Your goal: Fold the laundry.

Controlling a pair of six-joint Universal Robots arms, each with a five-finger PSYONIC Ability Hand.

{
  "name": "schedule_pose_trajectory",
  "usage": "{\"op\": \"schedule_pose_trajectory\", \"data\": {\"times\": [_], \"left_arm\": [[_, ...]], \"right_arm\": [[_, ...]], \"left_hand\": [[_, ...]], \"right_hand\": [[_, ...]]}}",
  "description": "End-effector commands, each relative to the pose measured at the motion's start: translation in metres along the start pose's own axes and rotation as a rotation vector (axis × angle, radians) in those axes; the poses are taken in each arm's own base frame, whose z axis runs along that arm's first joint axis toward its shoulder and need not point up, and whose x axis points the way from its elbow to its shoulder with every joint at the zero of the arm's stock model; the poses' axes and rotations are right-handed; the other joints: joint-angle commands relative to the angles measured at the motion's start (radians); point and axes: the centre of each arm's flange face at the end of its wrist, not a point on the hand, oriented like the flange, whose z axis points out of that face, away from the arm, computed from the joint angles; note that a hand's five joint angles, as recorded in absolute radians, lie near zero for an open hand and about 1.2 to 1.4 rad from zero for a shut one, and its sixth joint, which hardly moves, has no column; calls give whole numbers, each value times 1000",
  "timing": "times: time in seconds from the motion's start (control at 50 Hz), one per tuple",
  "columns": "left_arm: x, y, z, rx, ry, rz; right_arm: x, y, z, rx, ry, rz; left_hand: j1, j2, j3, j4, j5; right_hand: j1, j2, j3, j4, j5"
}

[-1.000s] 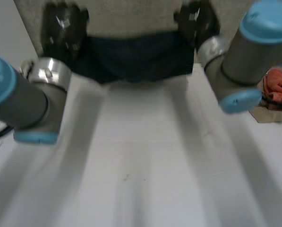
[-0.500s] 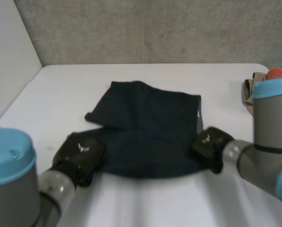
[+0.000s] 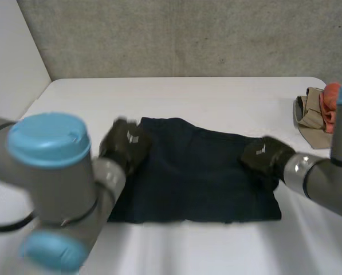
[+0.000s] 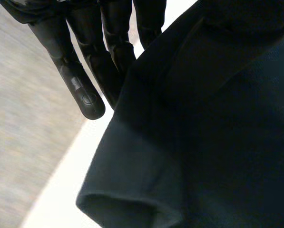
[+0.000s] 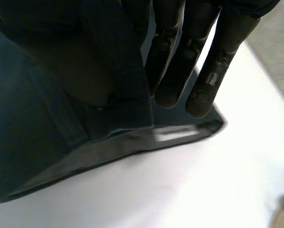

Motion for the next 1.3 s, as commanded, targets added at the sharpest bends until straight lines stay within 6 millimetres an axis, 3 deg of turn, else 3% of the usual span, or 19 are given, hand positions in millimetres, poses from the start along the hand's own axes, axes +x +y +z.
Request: {"op": "schedule_pose_trajectory", "data": {"times": [0.02,0.14,0.28,0.3,0.32,0.36,0.38,0.4,0.42,0.5,0.56,0.62,0.68,0.76,0.9,1.1,1.18,1.28,1.3], "left_arm": [[0,2,96,189,-188,124],[6,8,146,345,-233,133],[16,23,179,389,-238,137],[19,26,183,394,-244,136],[20,28,185,395,-245,136],[23,31,186,391,-243,136],[24,32,186,387,-245,133],[25,33,186,386,-243,132],[26,32,185,384,-241,130],[23,22,175,374,-250,110],[7,7,156,359,-274,63],[-6,-4,131,347,-270,-10],[-14,-8,98,321,-233,-126],[-20,-10,63,301,-174,-266],[-17,1,27,223,-80,-456],[-17,23,22,148,-77,-490],[-17,25,23,142,-79,-491],[-17,25,22,140,-79,-492],[-17,25,22,140,-79,-492]], "right_arm": [[36,-3,54,-16,226,-2],[52,-4,99,16,353,-19],[48,-4,131,19,398,-28],[48,-7,133,30,408,-19],[47,-8,135,41,413,-18],[50,-11,137,64,432,-12],[54,-15,139,100,463,-4],[56,-18,138,120,477,1],[58,-20,137,137,493,5],[75,-34,121,216,560,50],[85,-50,89,282,584,111],[80,-59,49,319,558,185],[66,-50,36,296,489,239],[44,-16,32,164,344,337],[8,28,29,4,173,516],[1,52,47,29,193,525],[1,58,56,18,196,526],[3,59,66,57,209,518],[4,59,66,58,213,518]], "left_hand": [[253,196,203,193,215],[253,196,203,193,215],[253,196,203,193,215],[253,196,203,193,215],[213,156,163,153,175],[-219,-277,-270,-279,-258],[-722,-779,-772,-782,-760],[-933,-991,-984,-993,-972],[-968,-1026,-1019,-1028,-1007],[-968,-1026,-1019,-1028,-1007],[-968,-1026,-1019,-1028,-1007],[-968,-1026,-1019,-1028,-1007],[-968,-1025,-1018,-1027,-1006],[-965,-1022,-1015,-1024,-1003],[-953,-1010,-1003,-1013,-991],[-950,-1007,-1000,-1010,-988],[-950,-1007,-1000,-1010,-988],[-950,-1007,-1000,-1010,-988],[-950,-1007,-1000,-1010,-988]], "right_hand": [[417,218,193,207,220],[417,218,193,207,220],[417,218,193,207,220],[282,82,57,72,85],[-66,-265,-290,-276,-263],[-741,-940,-965,-951,-938],[-805,-1004,-1029,-1014,-1002],[-805,-1004,-1029,-1014,-1002],[-805,-1004,-1029,-1014,-1002],[-805,-1004,-1029,-1014,-1002],[-805,-1004,-1029,-1014,-1002],[-805,-1004,-1029,-1014,-1002],[-805,-1004,-1029,-1014,-1002],[-805,-1004,-1029,-1014,-1002],[-805,-1004,-1029,-1014,-1002],[-621,-821,-846,-831,-818],[-416,-616,-641,-626,-613],[363,163,138,153,166],[417,217,192,207,220]]}}
